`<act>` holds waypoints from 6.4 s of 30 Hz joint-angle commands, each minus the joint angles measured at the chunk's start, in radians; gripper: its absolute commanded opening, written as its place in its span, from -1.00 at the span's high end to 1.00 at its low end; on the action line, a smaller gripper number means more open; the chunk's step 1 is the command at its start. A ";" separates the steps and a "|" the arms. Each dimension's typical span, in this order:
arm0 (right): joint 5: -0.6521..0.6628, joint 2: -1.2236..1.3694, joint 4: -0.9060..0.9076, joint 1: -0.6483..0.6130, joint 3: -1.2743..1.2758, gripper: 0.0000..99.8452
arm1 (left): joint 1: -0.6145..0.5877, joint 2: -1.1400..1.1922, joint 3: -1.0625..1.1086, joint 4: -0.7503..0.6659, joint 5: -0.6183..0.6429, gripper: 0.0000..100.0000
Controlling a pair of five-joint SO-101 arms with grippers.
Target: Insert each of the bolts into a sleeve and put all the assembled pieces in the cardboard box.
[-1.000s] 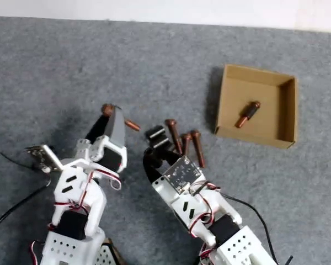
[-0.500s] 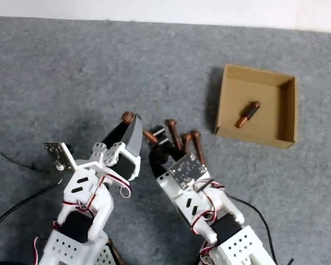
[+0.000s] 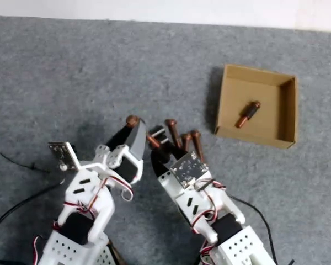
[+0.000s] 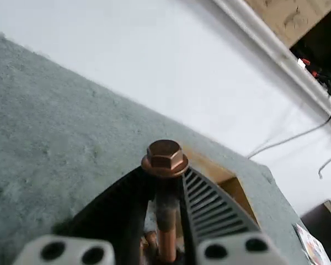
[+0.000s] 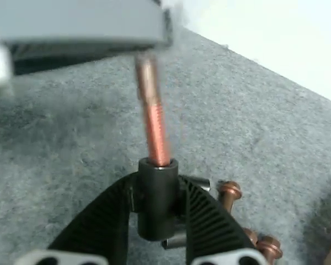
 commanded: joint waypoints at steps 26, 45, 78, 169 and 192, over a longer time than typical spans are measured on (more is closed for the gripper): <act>0.008 -0.022 -0.027 0.007 0.153 0.99 | 0.091 -0.015 0.019 0.193 -0.006 0.99; 0.008 -0.022 -0.027 0.007 0.153 0.99 | 0.090 -0.015 0.019 0.187 -0.006 0.99; 0.008 -0.022 -0.027 0.007 0.153 0.99 | 0.048 -0.015 0.019 0.196 0.002 0.38; -0.097 1.762 0.495 0.751 -1.626 0.61 | -0.573 -0.015 0.021 0.100 0.192 0.38; -0.098 1.521 0.946 0.581 -1.624 0.47 | -0.573 -0.015 0.021 0.100 0.192 0.38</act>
